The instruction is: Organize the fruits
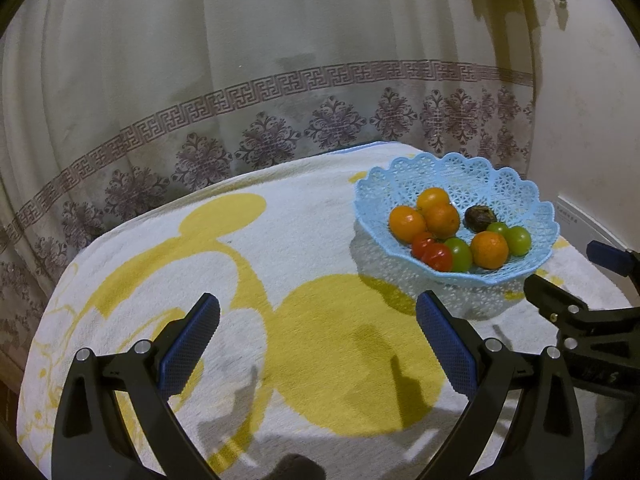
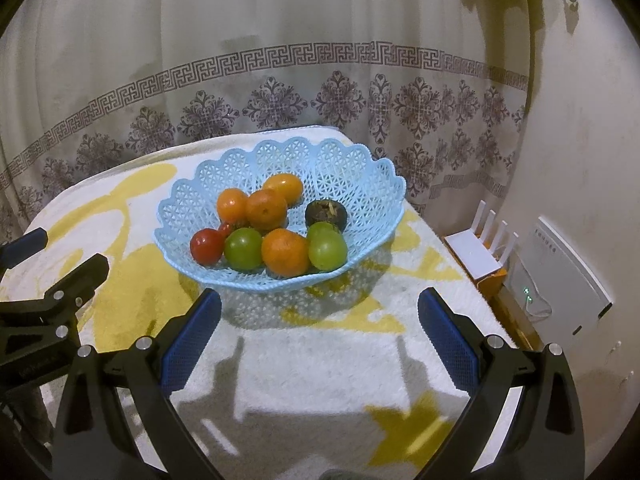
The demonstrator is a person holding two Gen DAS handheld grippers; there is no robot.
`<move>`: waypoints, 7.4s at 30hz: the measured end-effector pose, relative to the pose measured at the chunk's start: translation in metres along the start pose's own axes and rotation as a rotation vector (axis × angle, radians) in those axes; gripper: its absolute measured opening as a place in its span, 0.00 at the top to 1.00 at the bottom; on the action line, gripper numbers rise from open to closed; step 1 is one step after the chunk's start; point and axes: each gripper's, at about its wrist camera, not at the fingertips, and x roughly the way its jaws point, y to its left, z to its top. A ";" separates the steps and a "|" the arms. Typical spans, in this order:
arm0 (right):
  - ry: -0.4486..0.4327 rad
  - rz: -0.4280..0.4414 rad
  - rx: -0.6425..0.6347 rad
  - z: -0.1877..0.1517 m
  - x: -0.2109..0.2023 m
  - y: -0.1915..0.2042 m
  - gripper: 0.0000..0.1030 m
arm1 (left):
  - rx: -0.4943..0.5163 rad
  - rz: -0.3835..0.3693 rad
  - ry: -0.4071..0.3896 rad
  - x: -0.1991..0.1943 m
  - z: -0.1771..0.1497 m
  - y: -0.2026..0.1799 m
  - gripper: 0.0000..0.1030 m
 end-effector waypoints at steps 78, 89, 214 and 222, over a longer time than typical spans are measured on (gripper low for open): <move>0.230 0.079 -0.181 -0.060 0.015 0.113 0.03 | -0.297 0.155 0.331 -0.035 -0.136 0.143 0.05; 0.229 0.079 -0.182 -0.060 0.015 0.113 0.03 | -0.298 0.155 0.331 -0.035 -0.136 0.143 0.05; 0.242 0.193 -0.269 -0.072 0.007 0.138 0.02 | -0.309 0.168 0.351 -0.045 -0.143 0.137 0.05; 0.242 0.193 -0.270 -0.072 0.007 0.138 0.02 | -0.310 0.168 0.351 -0.045 -0.143 0.137 0.05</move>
